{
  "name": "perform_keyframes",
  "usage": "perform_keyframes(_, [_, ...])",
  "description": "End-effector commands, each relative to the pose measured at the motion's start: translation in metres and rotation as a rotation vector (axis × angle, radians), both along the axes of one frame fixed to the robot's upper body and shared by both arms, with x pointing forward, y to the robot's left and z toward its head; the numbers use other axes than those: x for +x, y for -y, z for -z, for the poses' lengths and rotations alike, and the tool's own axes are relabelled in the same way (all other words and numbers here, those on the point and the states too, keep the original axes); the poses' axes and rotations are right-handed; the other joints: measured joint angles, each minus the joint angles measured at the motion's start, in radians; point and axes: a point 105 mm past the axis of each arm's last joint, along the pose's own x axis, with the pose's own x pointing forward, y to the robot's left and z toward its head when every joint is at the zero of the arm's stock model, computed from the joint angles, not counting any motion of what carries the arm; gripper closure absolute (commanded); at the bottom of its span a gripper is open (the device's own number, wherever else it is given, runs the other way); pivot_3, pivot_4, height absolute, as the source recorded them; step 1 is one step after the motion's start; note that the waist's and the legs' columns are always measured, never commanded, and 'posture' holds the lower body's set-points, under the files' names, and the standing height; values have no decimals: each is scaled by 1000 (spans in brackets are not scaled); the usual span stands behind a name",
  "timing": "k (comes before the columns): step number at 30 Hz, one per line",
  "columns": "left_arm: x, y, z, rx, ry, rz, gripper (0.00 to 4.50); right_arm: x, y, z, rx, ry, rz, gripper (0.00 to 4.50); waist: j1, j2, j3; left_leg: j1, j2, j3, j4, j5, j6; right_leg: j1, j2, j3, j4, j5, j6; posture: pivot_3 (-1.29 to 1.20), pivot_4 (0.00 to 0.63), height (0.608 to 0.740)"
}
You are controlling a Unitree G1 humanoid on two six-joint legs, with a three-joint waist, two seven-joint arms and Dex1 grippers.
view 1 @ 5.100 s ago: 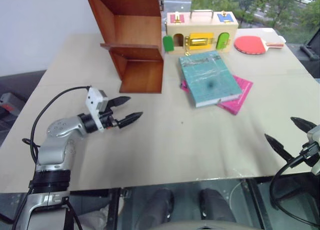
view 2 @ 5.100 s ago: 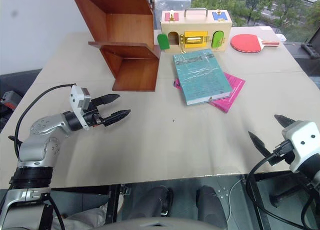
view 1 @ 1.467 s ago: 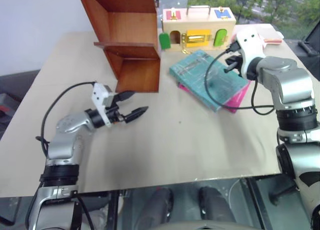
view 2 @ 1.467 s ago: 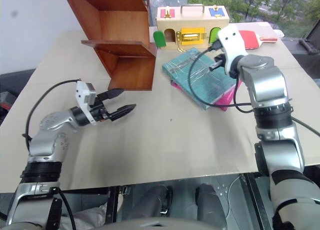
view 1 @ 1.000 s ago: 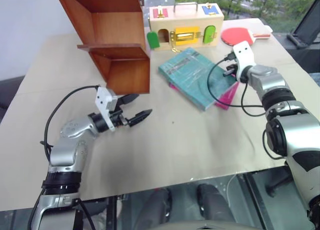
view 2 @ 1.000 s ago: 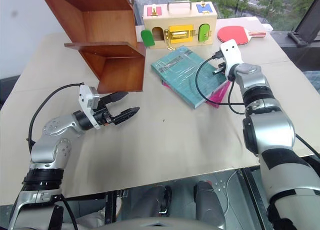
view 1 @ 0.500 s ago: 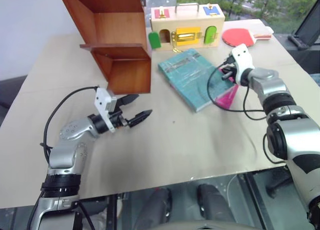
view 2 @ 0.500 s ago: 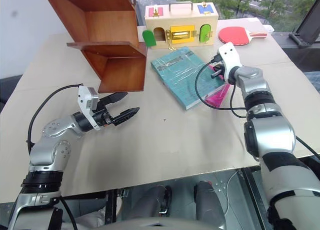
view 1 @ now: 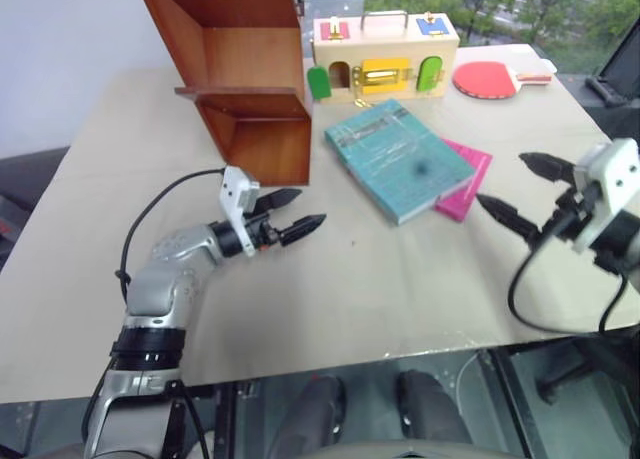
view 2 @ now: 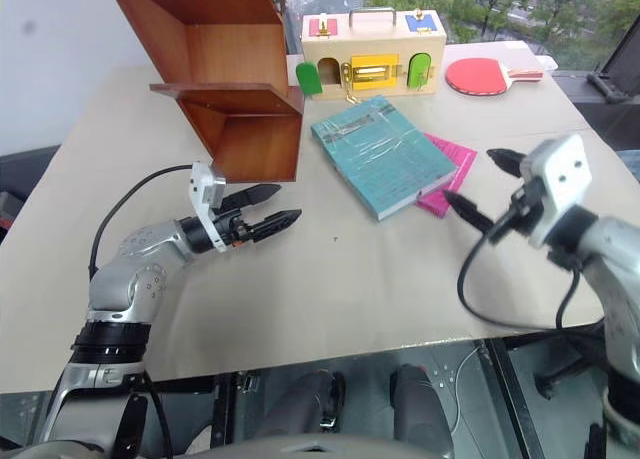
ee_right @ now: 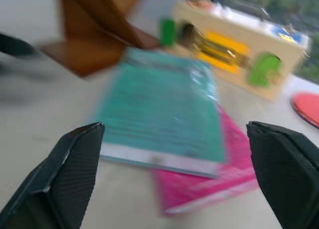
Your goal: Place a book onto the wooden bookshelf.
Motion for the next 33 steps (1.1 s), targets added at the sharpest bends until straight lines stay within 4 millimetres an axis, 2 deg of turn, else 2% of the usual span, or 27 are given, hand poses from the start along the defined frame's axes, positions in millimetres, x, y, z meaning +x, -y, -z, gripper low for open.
perform_keyframes(1, [8, 3, 0, -94, -188, -20, 0, -27, -22, -1, -21, 28, -34, 60, 4, -1, 0, 2, 0, 0, 0, 0, 0, 2, 0, 0, 0, 0, 0, 0, 150, 740])
perform_keyframes(6, [21, 33, 13, -252, -476, -7, 0, -31, -29, 11, -35, 9, -19, 60, 15, -4, 0, 15, -1, 0, 1, -2, 2, 17, 3, -1, -5, 0, 1, 0, 150, 740])
perform_keyframes(10, [44, 61, 9, -434, -630, -14, 0, -24, -34, 11, -54, 33, 20, 60, 25, -7, 1, 15, -1, -2, 1, 1, -2, 18, 3, -3, -5, 0, 1, 0, 150, 740])
perform_keyframes(13, [58, 81, 7, -522, -692, -23, 0, -19, -40, 11, -73, 47, 27, 60, 27, -8, 1, 13, -1, -2, 1, 1, -3, 16, 3, -3, -5, 0, 1, 0, 150, 740])
perform_keyframes(18, [75, 103, 7, -596, -736, -53, 0, -11, -48, 8, -78, 64, 48, 60, 31, -8, 1, 12, -1, -2, 1, 1, -3, 16, 3, -3, -7, 0, 1, 0, 150, 740])
perform_keyframes(21, [78, 121, 9, -619, -746, -49, 0, -6, -44, 8, -81, 72, 84, 60, 40, -8, 1, 11, -1, -2, 1, 1, -3, 16, 3, -3, -8, 0, 1, 0, 150, 740])
perform_keyframes(25, [80, 128, 11, -635, -746, -51, 0, -4, -47, 5, -52, 86, 101, 60, 40, -8, 1, 11, -2, -3, 1, 1, -3, 16, 2, -3, -9, 0, 1, 0, 150, 740])
perform_keyframes(26, [80, 129, 10, -650, -751, -49, 566, -3, -47, 5, -45, 87, 107, 0, 39, -8, 1, 11, -2, -3, 1, 1, -3, 16, 2, -3, -8, 0, 1, 0, 150, 740])
perform_keyframes(27, [80, 130, 11, -658, -754, -48, 802, -3, -48, 5, -41, 88, 113, 0, 39, -8, 1, 11, -2, -3, 1, 1, -3, 16, 2, -3, -8, 0, 1, 0, 150, 740])
perform_keyframes(33, [81, 127, 14, -679, -777, -54, 3449, -4, -46, 9, -41, 74, 133, 0, 38, -8, 1, 10, -2, -3, 1, 1, -3, 15, 2, -3, -8, 0, 1, 0, 150, 740])
